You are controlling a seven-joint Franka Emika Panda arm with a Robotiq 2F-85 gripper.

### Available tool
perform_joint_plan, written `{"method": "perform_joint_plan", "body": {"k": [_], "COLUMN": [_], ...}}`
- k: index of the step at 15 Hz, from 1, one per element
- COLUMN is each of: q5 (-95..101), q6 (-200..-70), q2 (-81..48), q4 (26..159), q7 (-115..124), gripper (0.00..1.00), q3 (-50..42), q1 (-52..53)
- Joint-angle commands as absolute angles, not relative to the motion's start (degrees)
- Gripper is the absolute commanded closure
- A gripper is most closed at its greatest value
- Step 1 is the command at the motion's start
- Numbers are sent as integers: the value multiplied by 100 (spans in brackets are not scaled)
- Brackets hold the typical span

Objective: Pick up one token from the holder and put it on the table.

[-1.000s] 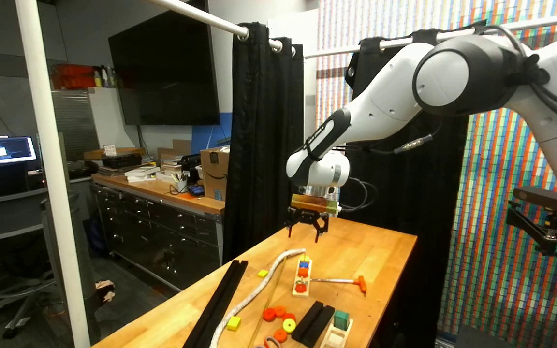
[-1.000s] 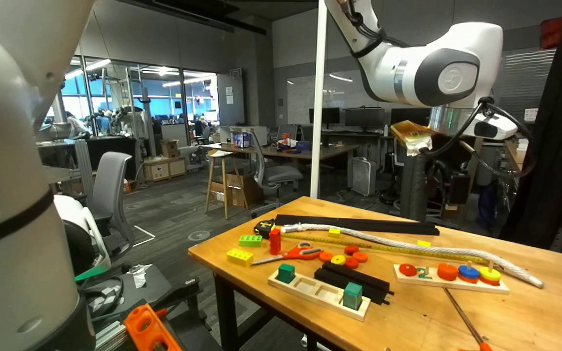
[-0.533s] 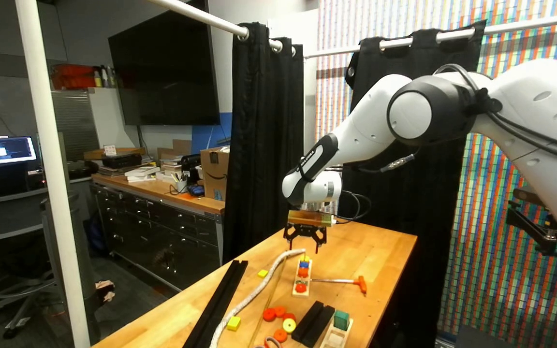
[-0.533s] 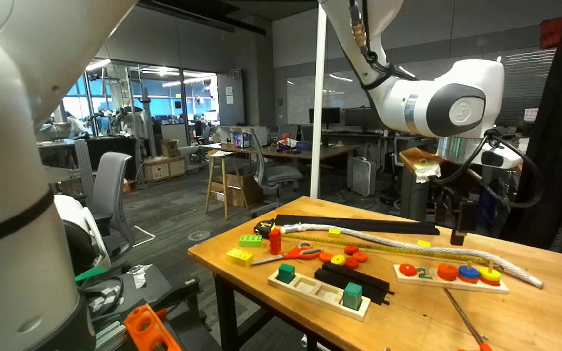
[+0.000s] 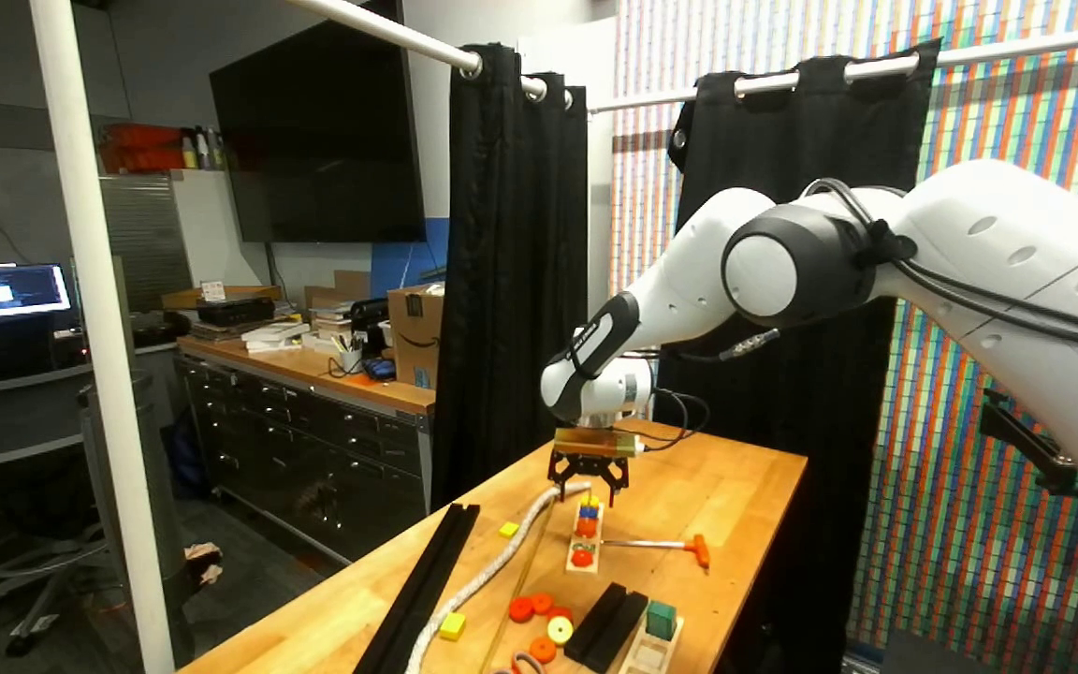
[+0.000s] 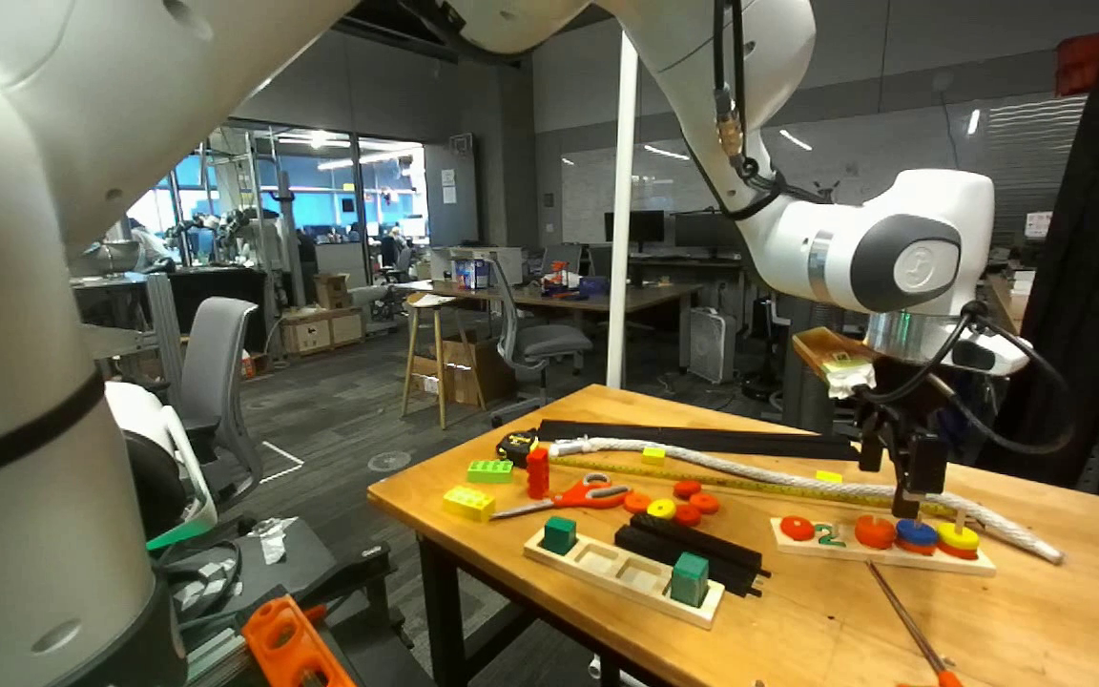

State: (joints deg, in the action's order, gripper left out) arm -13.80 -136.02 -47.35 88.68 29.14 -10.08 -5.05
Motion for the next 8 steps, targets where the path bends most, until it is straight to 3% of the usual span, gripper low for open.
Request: {"method": "perform_joint_plan", "body": {"k": [1, 8], "q5": [-1298, -1307], "q6": [-13315, -13033], "q2": [-5169, -5563], "q4": [8258, 7774], "q7": [3017, 3009], "gripper": [0, 0], "q3": [-1036, -1024], "q1": [-566, -661]}}
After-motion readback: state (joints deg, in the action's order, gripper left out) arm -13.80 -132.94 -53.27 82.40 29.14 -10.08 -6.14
